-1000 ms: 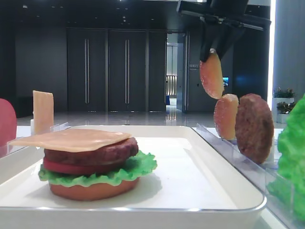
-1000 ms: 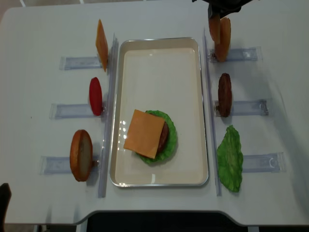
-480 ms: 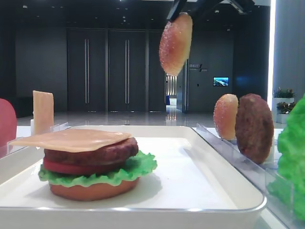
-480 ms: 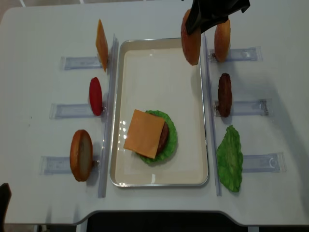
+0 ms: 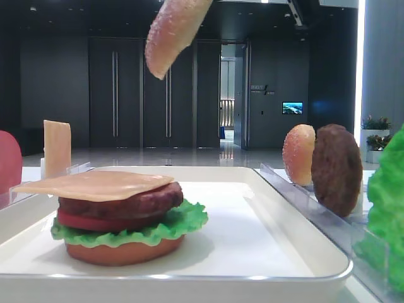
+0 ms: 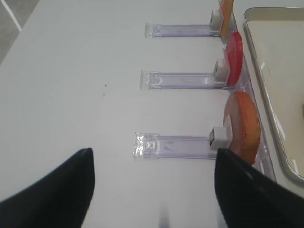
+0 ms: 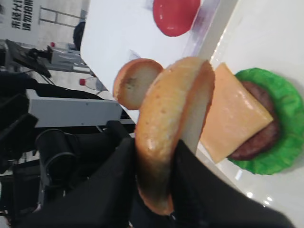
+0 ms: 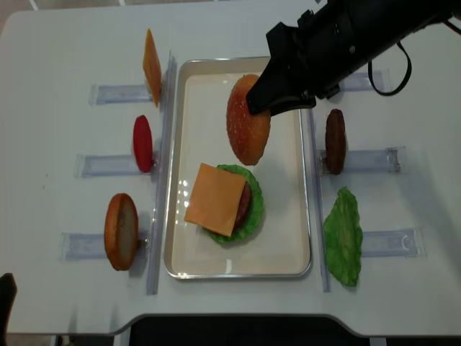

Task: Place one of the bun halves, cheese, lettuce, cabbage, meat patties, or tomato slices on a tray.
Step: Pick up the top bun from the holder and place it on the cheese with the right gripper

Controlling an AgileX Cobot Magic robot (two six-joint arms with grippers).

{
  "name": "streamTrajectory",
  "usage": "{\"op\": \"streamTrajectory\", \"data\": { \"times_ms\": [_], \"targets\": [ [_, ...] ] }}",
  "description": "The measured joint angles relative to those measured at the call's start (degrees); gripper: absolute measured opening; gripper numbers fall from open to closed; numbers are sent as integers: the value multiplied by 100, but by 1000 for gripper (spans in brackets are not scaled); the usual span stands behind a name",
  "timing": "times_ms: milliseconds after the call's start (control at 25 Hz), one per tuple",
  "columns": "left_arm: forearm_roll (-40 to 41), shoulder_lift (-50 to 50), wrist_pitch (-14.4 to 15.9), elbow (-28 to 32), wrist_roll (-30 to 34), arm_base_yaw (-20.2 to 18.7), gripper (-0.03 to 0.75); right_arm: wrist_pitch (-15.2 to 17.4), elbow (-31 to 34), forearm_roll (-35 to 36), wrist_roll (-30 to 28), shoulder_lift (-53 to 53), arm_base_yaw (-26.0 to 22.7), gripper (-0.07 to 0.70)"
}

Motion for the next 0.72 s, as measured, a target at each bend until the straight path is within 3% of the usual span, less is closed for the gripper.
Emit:
{"op": "streamTrajectory", "data": {
  "times_ms": [400, 720],
  "targets": [
    [0, 0, 0, 0, 0, 0, 597, -180, 1824, 2413, -2086, -295, 287, 162],
    [0, 0, 0, 0, 0, 0, 597, -397, 2176, 3309, -3037, -295, 407, 162]
  ]
}}
